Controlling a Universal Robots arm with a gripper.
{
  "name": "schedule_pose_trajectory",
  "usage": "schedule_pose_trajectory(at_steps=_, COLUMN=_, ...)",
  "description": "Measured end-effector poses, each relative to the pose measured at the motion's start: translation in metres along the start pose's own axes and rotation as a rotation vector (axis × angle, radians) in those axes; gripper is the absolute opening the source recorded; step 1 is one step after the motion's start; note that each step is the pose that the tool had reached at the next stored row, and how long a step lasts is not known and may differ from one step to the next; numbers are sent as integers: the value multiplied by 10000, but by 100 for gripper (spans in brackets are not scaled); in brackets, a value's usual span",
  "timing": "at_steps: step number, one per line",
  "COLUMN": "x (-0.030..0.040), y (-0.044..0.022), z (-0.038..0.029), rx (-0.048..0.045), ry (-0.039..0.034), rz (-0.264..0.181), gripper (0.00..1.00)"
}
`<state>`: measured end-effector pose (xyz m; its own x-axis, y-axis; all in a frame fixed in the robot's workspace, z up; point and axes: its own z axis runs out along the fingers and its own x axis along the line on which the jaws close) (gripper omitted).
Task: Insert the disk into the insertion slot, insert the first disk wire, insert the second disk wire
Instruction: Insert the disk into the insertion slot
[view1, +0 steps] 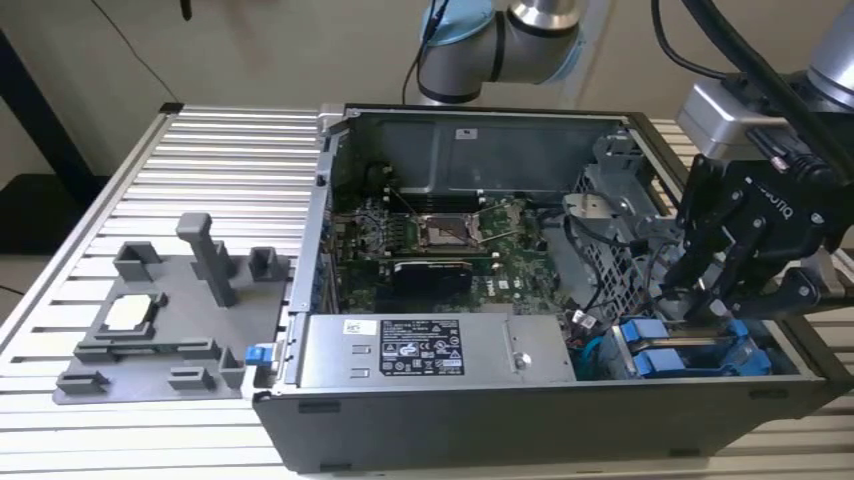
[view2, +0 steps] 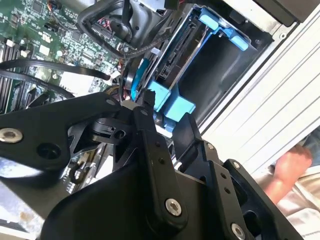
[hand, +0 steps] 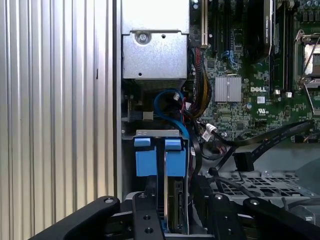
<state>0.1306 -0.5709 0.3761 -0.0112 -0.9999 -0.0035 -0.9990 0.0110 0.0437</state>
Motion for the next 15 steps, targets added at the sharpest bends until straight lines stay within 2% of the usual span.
schedule_pose_trajectory(at_steps=3, x=-8, y=1, z=-23, rx=15, ry=4, rz=-2, gripper=43)
schedule_pose_trajectory(at_steps=4, x=-10, y=2, z=-24, rx=66, ry=4, rz=-5, gripper=43)
schedule_pose_trajectory(at_steps=8, x=-10, y=1, z=-25, rx=375, ry=0, rz=-120, gripper=43)
schedule_pose_trajectory(at_steps=11, x=-11, y=0, z=-26, rx=541, ry=-47, rz=-245, gripper=43)
schedule_pose_trajectory(at_steps=15, x=-11, y=-56, z=-28, rx=546, ry=-52, rz=-348, gripper=43)
